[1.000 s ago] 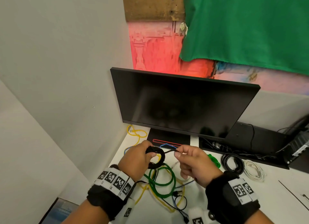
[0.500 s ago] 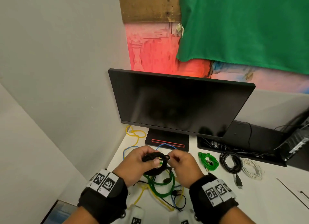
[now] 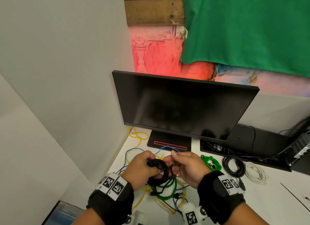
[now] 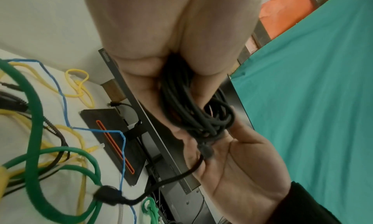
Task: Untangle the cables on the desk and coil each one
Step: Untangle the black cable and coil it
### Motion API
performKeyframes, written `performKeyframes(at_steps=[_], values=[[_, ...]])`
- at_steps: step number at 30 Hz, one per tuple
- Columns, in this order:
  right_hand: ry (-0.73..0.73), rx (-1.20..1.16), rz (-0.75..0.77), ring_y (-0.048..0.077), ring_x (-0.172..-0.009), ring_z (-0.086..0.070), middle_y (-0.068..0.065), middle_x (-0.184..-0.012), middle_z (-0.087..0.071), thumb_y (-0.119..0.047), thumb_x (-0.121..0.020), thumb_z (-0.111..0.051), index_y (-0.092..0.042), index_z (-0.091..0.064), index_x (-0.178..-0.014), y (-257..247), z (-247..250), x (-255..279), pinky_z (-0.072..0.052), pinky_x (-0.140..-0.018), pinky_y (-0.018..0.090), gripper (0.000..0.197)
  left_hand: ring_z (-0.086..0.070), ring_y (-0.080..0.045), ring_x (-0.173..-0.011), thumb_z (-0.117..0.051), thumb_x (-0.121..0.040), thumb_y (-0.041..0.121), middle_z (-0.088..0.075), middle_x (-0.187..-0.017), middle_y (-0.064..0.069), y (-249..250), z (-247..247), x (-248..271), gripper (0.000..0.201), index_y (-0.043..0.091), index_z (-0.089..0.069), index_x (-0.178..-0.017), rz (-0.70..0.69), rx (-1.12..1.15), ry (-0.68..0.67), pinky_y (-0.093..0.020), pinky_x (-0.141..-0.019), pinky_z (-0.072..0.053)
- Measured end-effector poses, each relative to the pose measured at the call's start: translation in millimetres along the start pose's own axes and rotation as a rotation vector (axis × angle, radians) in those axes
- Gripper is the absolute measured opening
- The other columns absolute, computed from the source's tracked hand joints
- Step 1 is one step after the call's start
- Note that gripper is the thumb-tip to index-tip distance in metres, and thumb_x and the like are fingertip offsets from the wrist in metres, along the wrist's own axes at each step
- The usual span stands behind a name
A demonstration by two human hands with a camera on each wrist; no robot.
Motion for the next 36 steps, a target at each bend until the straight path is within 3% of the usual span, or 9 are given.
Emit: performKeyframes(at_steps=[4,7,13,16,20,25,29,33,36], values=[[0.178,0.424,0.082,0.013,-0.101,-0.067,-0.004,-0.104,-0.074,-0.038,-0.091,-0.066,-0.025,-0.078,-0.092,-1.4,4.1,4.2,-0.052,-0.089,0.032,0.018,-0.072,-0.028,-0.065,-0.070,-0.080,-0.004,-0.066,-0.063,-0.005,-5.6,-4.1,-1.1,0.019,0.008,-0.055,-0.079,0.071,0.093,0.120,-0.039,-0.063,-0.059],[0.353,0.784,0.203,0.000,-0.101,-0.061,-0.016,-0.105,-0.068,-0.036,-0.090,-0.068,-0.039,-0.071,-0.088,-3.4,5.7,9.6,-0.048,-0.089,0.026,0.005,-0.072,-0.037,-0.070,-0.067,-0.079,-0.005,-0.063,-0.071,-0.015,-3.4,-2.8,-2.5,0.018,0.006,-0.054,-0.080,0.095,0.113,0.178,-0.049,-0.066,-0.060],[0.247,0.846,0.212,-0.006,-0.068,-0.062,-0.013,-0.073,-0.068,-0.018,-0.089,-0.069,-0.035,-0.067,-0.072,-3.7,-2.3,11.4,-0.042,-0.062,0.008,0.024,-0.061,-0.022,-0.052,-0.068,-0.066,0.012,-0.058,-0.063,-0.007,3.2,-12.7,3.0,0.020,0.013,-0.057,-0.082,0.112,0.166,0.082,-0.037,-0.049,-0.055],[0.300,0.893,0.230,0.005,-0.069,-0.060,-0.009,-0.073,-0.064,-0.018,-0.092,-0.060,-0.032,-0.061,-0.074,-5.7,-5.1,11.8,-0.047,-0.065,0.021,0.023,-0.062,-0.016,-0.058,-0.069,-0.060,0.031,-0.064,-0.065,0.001,7.5,-16.2,8.2,0.020,0.027,-0.067,-0.079,-0.052,0.008,-0.036,-0.033,-0.055,-0.054],[0.459,1.082,0.335,0.004,-0.067,-0.054,-0.011,-0.077,-0.060,-0.027,-0.097,-0.051,-0.030,-0.055,-0.082,-18.8,-4.4,12.2,-0.038,-0.057,0.021,0.015,-0.061,-0.011,-0.057,-0.066,-0.067,0.040,-0.065,-0.067,0.002,10.2,-11.7,9.0,0.016,0.029,-0.071,-0.078,-0.148,-0.169,-0.105,-0.027,-0.059,-0.052],[0.288,0.811,0.165,0.009,-0.063,-0.064,-0.005,-0.067,-0.068,-0.013,-0.090,-0.056,-0.025,-0.064,-0.074,-6.9,-3.2,7.7,-0.047,-0.063,0.024,0.021,-0.063,-0.005,-0.084,-0.073,-0.077,0.026,-0.066,-0.092,0.009,9.4,-9.8,4.8,0.010,0.025,-0.069,-0.086,-0.217,-0.338,-0.102,-0.026,-0.081,-0.052],[0.200,0.576,0.076,0.011,-0.059,-0.061,-0.003,-0.060,-0.067,-0.005,-0.088,-0.058,-0.019,-0.067,-0.070,-3.6,-5.1,7.7,-0.048,-0.064,0.028,0.024,-0.063,-0.006,-0.063,-0.073,-0.079,0.024,-0.067,-0.070,0.005,4.3,-15.2,5.0,0.014,0.026,-0.060,-0.076,-0.153,-0.335,-0.049,-0.026,-0.065,-0.052],[0.383,0.836,0.261,0.004,-0.069,-0.058,-0.008,-0.074,-0.063,-0.021,-0.088,-0.066,-0.029,-0.063,-0.075,-5.9,-9.9,17.1,-0.044,-0.066,0.019,0.015,-0.058,-0.003,-0.060,-0.076,-0.080,0.022,-0.065,-0.067,0.007,-2.4,-13.9,-1.7,0.015,0.027,-0.062,-0.074,-0.094,-0.321,0.162,-0.015,-0.058,-0.044],[0.274,1.068,0.383,0.006,-0.074,-0.055,-0.009,-0.080,-0.056,-0.031,-0.089,-0.060,-0.031,-0.065,-0.077,-2.7,-32.5,28.9,-0.042,-0.064,0.019,0.014,-0.062,-0.015,-0.066,-0.075,-0.080,0.018,-0.068,-0.071,0.001,-6.1,-15.6,-5.1,0.007,0.020,-0.068,-0.079,-0.007,-0.181,0.251,-0.029,-0.067,-0.052]])
Point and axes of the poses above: each hand's wrist, its own x-axis away from the middle knuckle, its own z-axis out of the back of the hand, y = z × x, the point moved 2 cm from there along -x, towards the middle knuckle
